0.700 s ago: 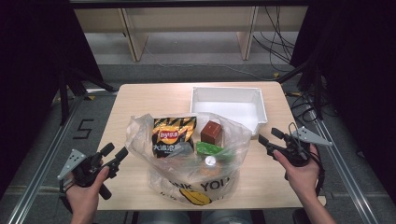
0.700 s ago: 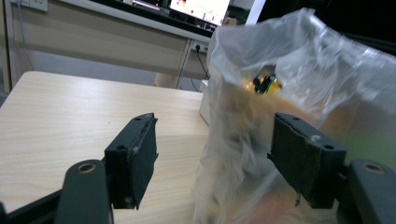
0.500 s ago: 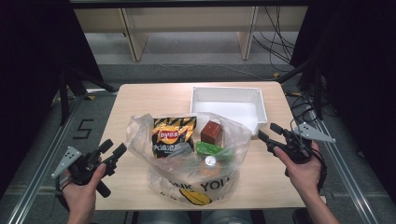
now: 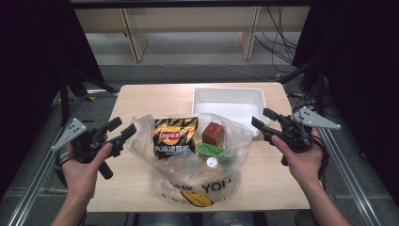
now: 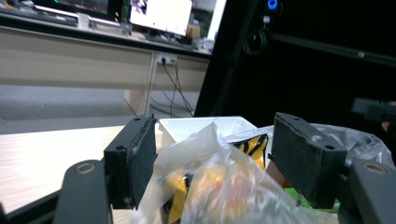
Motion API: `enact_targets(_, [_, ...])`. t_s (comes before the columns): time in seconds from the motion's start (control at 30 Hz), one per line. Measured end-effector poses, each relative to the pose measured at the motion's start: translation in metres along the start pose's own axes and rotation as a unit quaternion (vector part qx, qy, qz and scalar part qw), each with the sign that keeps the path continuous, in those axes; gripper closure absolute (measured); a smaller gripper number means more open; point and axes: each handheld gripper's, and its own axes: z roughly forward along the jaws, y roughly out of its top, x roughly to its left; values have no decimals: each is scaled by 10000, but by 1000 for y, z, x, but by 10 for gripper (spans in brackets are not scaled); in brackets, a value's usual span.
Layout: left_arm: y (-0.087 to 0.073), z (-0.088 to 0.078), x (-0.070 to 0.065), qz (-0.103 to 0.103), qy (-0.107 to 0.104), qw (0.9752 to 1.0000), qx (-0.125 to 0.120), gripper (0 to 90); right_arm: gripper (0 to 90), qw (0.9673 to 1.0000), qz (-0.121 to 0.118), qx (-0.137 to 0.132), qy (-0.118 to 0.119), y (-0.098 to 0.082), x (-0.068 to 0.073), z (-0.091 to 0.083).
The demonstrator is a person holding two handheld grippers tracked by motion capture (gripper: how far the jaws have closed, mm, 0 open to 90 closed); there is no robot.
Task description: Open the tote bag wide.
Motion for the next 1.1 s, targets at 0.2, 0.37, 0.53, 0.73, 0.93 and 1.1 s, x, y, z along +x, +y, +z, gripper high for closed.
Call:
enact_targets(0.2, [3, 29, -17, 239, -190, 9974, 652, 266, 445, 9987, -204, 290, 371, 7, 14, 23])
enact_targets(0.37, [-7, 39, -23, 579, -6, 9924, 1082, 243, 448, 9966, -276, 581, 517, 0, 19, 35])
enact_targets(0.53, [-18, 41, -18, 924, 350, 9846, 1443, 383, 639, 9915, -428, 1117, 508, -10, 20, 42])
enact_targets(0.73, [-28, 40, -9, 928, 361, 9810, 1664, 696, 865, 9876, -264, 1483, 447, -20, 17, 42])
enact_targets(0.93, [-42, 37, 0, 620, 348, 9808, 1815, 847, 900, 9833, -502, 1742, 137, -26, 17, 44])
enact_targets(1.1, [-58, 34, 6, 363, 415, 9811, 1853, 851, 900, 9789, -646, 1939, -44, -33, 15, 47])
